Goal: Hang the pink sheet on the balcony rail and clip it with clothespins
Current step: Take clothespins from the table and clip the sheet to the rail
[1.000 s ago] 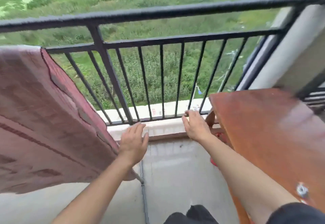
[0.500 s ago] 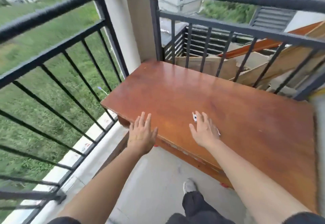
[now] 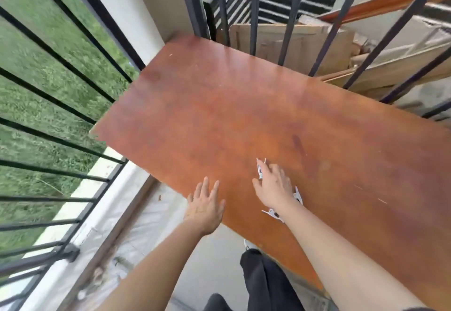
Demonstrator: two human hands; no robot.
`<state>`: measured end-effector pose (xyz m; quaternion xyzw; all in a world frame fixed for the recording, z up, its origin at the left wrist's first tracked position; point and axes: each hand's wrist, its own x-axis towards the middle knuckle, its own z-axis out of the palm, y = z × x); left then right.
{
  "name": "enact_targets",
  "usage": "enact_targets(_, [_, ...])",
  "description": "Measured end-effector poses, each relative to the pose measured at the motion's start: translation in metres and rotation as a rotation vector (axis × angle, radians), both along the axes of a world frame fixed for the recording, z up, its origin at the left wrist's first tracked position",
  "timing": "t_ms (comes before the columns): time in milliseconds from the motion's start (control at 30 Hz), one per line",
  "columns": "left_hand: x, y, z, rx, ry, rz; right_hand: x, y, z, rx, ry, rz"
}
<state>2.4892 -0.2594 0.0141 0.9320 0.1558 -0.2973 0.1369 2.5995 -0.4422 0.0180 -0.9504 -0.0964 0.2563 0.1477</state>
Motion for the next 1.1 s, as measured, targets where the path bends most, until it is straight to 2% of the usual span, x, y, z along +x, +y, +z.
enact_targets(133, [-0.004,0.002,-0.028,-0.041,0.141,0.054,0.022,0.015,-0.026,-0.047,-0.021,0.051])
enact_targets(300, [-0.009,0.01,-0.035,-0.112,0.193,0.069,0.034,0.02,-0.037,-0.091,-0.09,0.098])
enact_targets(433, [0.005,0.022,-0.023,-0.165,0.216,0.151,0.035,0.026,-0.019,0.029,-0.042,0.036])
enact_targets(533, [0.006,0.033,-0.002,-0.143,0.136,0.235,0.033,0.044,0.008,0.085,-0.019,-0.032])
enact_targets(733, [-0.056,0.074,0.057,-0.009,-0.144,0.409,0.006,0.116,0.06,0.286,-0.047,0.061])
enact_targets(900, [-0.166,0.128,0.12,0.215,-0.328,0.625,-0.072,0.203,0.109,0.526,-0.086,0.245])
enact_targets(1100, [-0.326,0.158,0.194,0.423,-0.495,0.869,-0.208,0.286,0.164,0.664,0.018,0.476])
